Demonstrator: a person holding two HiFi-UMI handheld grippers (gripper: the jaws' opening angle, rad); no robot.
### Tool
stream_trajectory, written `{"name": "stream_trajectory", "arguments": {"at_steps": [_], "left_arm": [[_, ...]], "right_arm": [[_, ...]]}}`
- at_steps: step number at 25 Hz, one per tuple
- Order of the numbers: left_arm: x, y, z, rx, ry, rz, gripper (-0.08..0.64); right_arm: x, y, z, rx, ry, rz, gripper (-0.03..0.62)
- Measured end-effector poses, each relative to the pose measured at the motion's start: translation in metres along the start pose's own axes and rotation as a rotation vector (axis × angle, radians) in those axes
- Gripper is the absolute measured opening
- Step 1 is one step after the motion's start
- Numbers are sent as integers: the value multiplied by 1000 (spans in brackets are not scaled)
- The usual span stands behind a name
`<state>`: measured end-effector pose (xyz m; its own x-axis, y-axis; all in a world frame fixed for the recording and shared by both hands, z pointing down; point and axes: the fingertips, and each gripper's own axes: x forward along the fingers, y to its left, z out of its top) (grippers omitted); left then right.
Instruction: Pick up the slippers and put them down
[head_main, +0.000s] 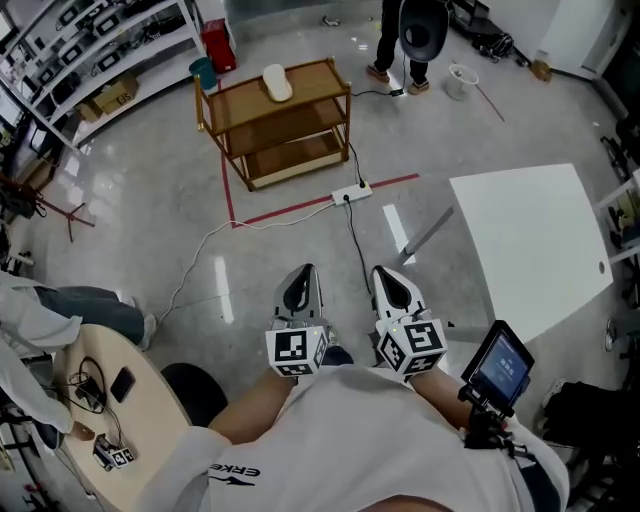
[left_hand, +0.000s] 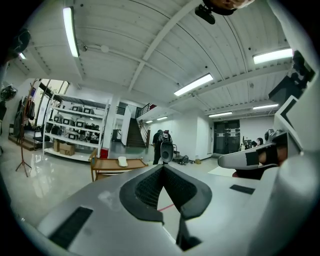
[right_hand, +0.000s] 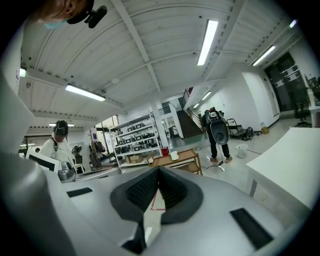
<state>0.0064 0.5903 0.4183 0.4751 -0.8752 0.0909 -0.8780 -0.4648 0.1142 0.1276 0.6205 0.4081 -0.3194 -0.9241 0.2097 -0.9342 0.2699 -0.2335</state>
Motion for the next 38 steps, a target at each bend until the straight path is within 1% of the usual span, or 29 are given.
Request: {"name": "stream_trajectory", "arguments": {"at_steps": [7, 11, 14, 19, 24, 29, 32, 35, 38], "left_arm": [[28, 60, -3, -30, 8, -12, 3], [34, 66, 4, -51, 3, -21, 2], [44, 74, 13, -67, -11, -11, 3], [54, 91, 12, -76, -18, 1, 3], [80, 106, 13, -67, -8, 27, 3], [125, 122, 18, -43, 17, 74, 2], [158, 127, 26, -32, 18, 91, 3], [193, 130, 40, -16, 1, 90, 3], [228, 131, 45, -16, 2, 111, 3]], "right_arm": [[64, 30, 5, -46, 10, 10, 3], [75, 34, 16, -75, 14, 20, 3], [87, 32, 28, -80, 9, 19, 3], [110, 35, 32, -96, 18, 28, 3], [143, 24, 40, -90, 13, 54, 3], [187, 3, 53, -77, 8, 93, 3], [215, -17, 68, -67, 8, 111, 3], [245, -37, 88, -65, -6, 134, 3], [272, -59, 101, -58, 4, 156, 3]]}}
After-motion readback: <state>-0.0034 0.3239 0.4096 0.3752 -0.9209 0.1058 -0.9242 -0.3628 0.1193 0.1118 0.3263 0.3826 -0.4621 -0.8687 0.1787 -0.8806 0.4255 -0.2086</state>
